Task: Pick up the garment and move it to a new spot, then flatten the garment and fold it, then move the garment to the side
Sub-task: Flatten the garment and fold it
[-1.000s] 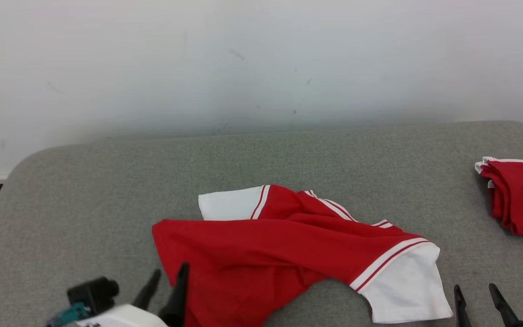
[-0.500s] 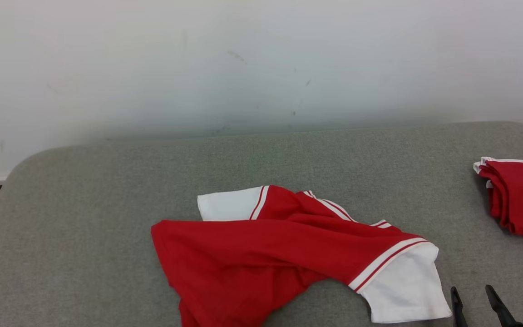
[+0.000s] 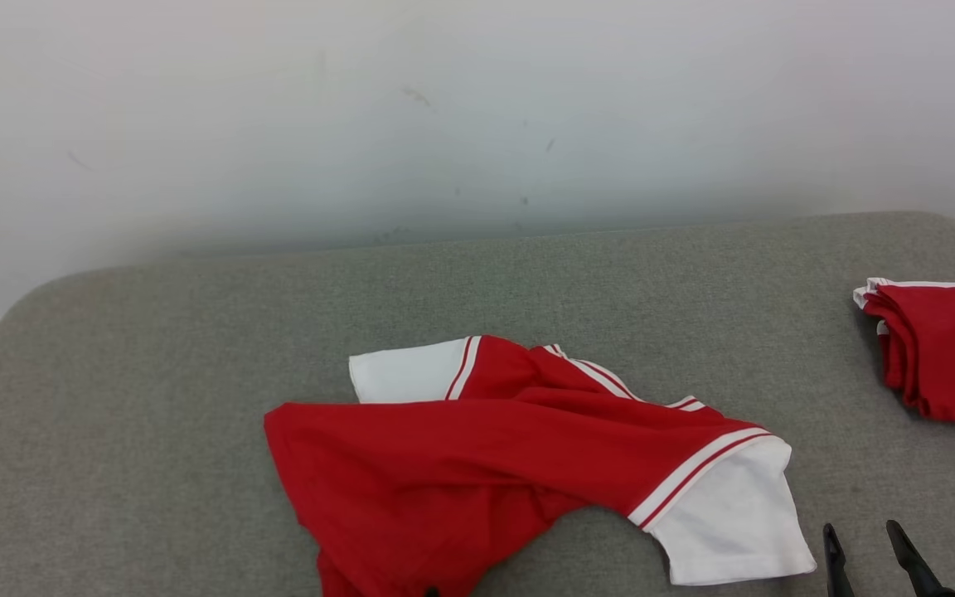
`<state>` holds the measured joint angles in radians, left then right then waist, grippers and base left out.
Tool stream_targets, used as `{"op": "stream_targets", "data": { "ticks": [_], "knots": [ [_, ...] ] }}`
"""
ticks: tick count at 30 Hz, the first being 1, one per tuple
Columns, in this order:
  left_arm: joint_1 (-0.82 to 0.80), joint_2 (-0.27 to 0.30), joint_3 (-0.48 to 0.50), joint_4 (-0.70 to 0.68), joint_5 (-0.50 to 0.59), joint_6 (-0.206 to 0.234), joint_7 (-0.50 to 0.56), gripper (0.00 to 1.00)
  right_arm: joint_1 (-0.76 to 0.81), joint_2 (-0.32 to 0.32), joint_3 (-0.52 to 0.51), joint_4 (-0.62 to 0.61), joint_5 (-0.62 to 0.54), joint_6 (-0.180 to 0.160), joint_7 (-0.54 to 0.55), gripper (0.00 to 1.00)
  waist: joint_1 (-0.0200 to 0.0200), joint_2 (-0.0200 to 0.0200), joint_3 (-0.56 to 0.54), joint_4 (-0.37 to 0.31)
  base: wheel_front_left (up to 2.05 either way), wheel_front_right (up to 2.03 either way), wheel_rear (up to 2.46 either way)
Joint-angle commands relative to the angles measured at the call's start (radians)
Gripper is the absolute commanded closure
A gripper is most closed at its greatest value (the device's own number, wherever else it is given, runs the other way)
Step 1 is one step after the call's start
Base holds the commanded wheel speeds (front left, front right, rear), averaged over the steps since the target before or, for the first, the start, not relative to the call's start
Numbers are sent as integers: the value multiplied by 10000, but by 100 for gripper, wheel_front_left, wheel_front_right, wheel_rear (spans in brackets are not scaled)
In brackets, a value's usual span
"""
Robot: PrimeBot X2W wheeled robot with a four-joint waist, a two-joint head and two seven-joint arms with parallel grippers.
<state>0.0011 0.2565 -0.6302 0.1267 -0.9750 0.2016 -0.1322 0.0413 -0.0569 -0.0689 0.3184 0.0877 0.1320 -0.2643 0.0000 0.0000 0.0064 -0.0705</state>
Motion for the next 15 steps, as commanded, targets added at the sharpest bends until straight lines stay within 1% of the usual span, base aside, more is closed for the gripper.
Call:
{"op": "stream_targets", "data": {
  "ticks": [1, 7, 8, 9, 10, 12, 13, 15],
  "knots": [
    [-50, -5, -5, -14, 40, -52, 7, 0, 7, -48, 3, 6, -59, -27, 5, 0, 0, 0, 4, -22, 0, 0, 0],
    [-157, -63, -46, -116, -4, -72, 20, 0, 22, -42, -30, -15, -86, -27, 5, 0, 0, 0, 71, -83, 0, 0, 0],
    [-162, -80, -27, -99, -71, -64, 42, 5, 10, -40, -34, -16, -91, -27, 5, 0, 0, 0, 84, -88, 0, 0, 0],
    [-176, -68, 7, -46, -98, -62, 18, 25, -6, -38, -43, -20, -94, -27, 5, 0, 0, 0, 98, -89, 0, 0, 0],
    [-194, -46, 27, 22, -91, -57, -7, 59, -26, -36, -47, -27, -94, -27, 5, 0, 0, 0, 112, -90, 0, 0, 0],
    [-221, -61, 33, 122, -69, -99, -62, 90, -47, -33, -60, -32, -89, -27, 5, 0, 0, 0, 128, -83, 0, 0, 0],
    [-241, -78, 42, 138, -94, -148, -90, 100, -45, -31, -73, -34, -90, -27, 5, 0, 0, 0, 134, -71, 0, 0, 0],
    [-268, -61, 3, 123, -109, -224, -59, 100, -26, -28, -104, -47, -95, -27, 5, 0, 0, 0, 140, -34, 0, 0, 0]
  ]
}}
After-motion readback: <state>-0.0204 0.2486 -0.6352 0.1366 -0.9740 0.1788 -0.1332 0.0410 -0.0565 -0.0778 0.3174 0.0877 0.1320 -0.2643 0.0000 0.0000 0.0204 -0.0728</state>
